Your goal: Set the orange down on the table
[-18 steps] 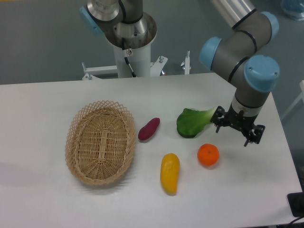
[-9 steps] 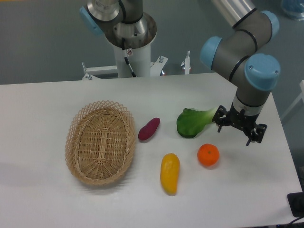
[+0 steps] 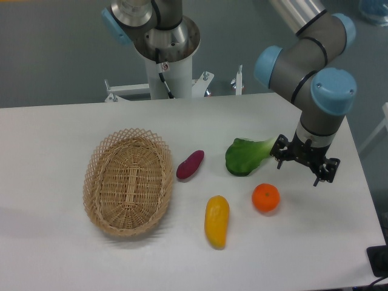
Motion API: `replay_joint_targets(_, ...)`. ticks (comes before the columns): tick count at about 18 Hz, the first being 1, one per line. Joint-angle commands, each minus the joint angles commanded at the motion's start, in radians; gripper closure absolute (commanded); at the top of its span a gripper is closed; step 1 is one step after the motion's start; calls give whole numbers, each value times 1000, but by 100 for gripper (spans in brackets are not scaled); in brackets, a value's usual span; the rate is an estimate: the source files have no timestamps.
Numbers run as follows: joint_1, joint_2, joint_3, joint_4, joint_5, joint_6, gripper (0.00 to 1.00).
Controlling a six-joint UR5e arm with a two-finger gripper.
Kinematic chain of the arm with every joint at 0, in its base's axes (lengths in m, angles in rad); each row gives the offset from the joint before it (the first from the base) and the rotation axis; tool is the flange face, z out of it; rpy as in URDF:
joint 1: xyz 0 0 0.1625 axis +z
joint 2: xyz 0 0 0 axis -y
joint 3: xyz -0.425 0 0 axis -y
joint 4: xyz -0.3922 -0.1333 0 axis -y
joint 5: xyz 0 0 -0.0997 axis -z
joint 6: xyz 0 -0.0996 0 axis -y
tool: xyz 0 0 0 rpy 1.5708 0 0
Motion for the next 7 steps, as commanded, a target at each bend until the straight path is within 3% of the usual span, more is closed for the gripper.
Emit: replay_joint_targets(7,-2,0,0,5,0,-2,0)
